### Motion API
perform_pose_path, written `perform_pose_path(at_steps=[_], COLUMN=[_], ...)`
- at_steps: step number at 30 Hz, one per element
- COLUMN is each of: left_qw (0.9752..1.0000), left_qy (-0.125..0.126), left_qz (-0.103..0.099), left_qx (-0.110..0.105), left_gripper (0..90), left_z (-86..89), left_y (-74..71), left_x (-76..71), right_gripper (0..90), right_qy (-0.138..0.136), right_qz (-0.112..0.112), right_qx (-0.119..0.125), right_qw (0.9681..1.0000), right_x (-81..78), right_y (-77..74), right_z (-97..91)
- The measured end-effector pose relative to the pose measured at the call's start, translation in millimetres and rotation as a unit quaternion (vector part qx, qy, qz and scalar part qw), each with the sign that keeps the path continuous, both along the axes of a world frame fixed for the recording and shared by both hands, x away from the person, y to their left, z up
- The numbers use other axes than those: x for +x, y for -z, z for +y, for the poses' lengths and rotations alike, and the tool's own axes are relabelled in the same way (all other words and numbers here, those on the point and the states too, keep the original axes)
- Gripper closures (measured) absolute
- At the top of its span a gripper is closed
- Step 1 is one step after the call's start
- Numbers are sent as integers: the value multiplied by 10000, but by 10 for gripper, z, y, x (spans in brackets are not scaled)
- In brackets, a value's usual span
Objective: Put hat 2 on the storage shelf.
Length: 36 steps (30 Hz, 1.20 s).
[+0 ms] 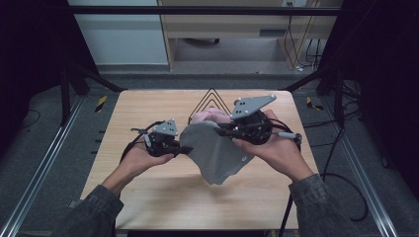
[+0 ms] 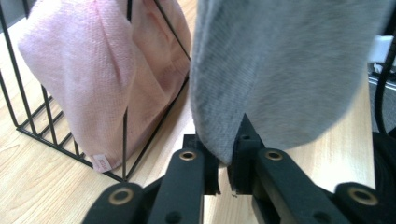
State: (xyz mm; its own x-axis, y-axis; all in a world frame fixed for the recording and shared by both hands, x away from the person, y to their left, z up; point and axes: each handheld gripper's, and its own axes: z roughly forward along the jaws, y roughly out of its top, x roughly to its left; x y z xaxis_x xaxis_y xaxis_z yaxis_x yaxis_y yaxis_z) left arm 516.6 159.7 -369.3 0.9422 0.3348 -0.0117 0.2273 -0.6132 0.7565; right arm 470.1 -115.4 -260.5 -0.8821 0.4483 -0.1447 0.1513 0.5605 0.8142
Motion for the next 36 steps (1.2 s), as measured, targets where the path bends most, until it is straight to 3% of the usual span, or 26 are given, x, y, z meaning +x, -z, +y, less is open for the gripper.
perform_pose_path(at_steps=[11, 12, 23, 36], left_qw=[9991, 9987, 9949, 9938], left_qy=[113, 82, -48, -190], left_qz=[-196, -270, -710, -920], left_qx=[359, 416, 718, 597], left_gripper=[860, 860, 862, 865], left_z=[-32, -39, -66, -93], left_y=[-299, -421, -1080, -1528], left_x=[-64, -64, 12, 122], right_gripper=[840, 840, 840, 839], right_qy=[327, 400, 727, 913], right_qz=[43, 15, -265, -391], right_qx=[138, 213, 761, 1062], right_qw=[9994, 9990, 9941, 9894], right_x=[87, 109, 239, 323], right_y=[48, 23, -275, -513], right_z=[-214, -252, -382, -473])
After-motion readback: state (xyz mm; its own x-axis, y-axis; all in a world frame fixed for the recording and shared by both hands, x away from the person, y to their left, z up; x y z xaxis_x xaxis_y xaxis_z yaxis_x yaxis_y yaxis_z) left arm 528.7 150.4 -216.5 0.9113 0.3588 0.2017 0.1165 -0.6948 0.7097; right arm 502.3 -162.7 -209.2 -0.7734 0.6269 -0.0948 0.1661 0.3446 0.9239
